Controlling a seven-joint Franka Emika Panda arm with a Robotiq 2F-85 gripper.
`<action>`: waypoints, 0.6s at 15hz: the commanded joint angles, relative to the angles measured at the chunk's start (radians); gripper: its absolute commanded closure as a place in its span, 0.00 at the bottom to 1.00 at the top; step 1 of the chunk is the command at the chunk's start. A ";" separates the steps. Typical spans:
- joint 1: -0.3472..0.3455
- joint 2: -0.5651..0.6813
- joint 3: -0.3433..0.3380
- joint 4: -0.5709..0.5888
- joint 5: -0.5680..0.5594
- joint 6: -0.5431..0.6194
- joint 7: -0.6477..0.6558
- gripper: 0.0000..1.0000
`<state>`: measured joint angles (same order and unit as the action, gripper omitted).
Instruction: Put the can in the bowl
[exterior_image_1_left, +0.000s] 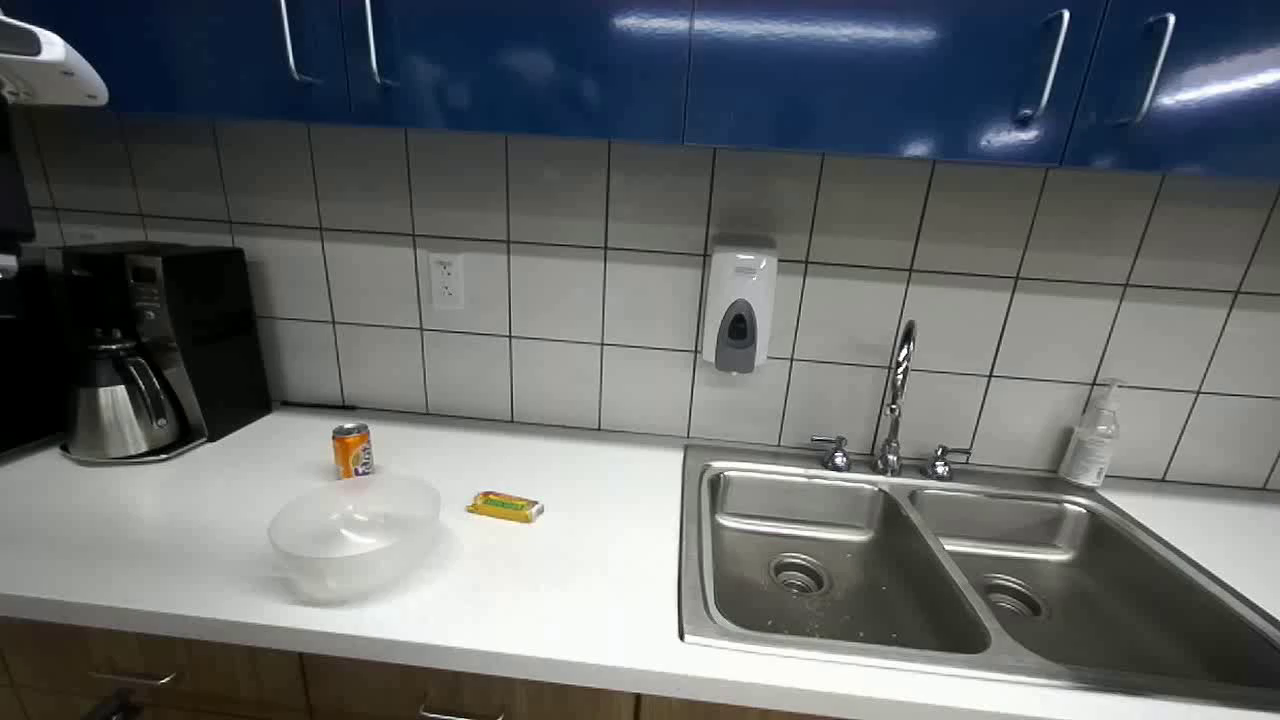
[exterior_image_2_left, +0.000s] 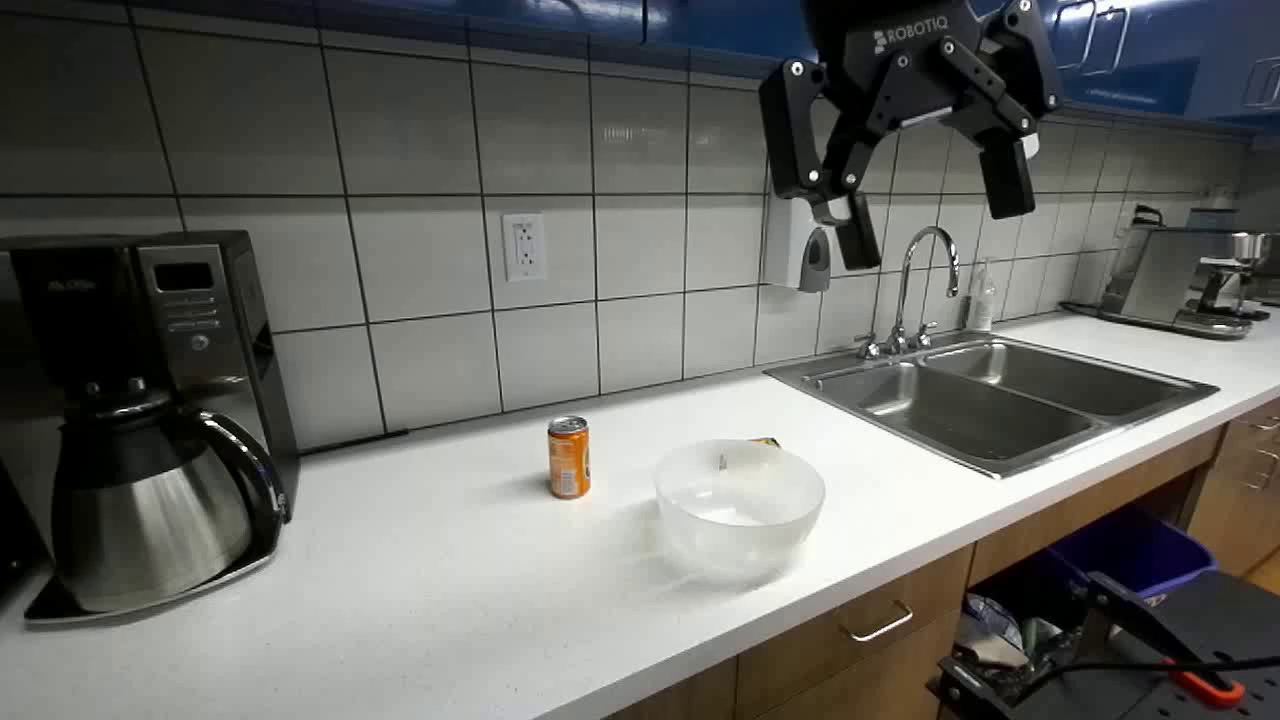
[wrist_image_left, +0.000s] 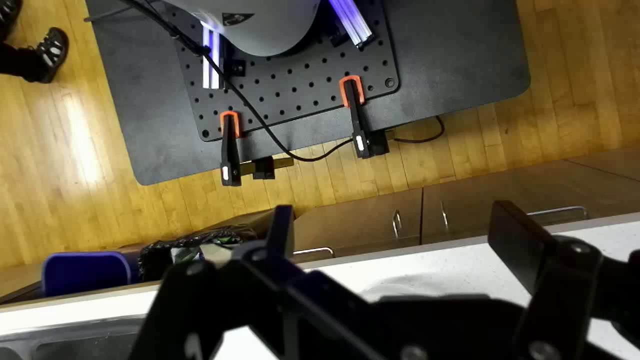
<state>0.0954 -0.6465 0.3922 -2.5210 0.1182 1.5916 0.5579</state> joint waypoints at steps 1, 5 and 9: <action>0.016 0.006 -0.013 0.002 -0.007 -0.001 0.008 0.00; 0.016 0.006 -0.013 0.002 -0.007 -0.001 0.008 0.00; 0.000 0.069 -0.014 0.000 -0.035 0.082 -0.004 0.00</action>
<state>0.0955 -0.6287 0.3894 -2.5214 0.1093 1.6105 0.5579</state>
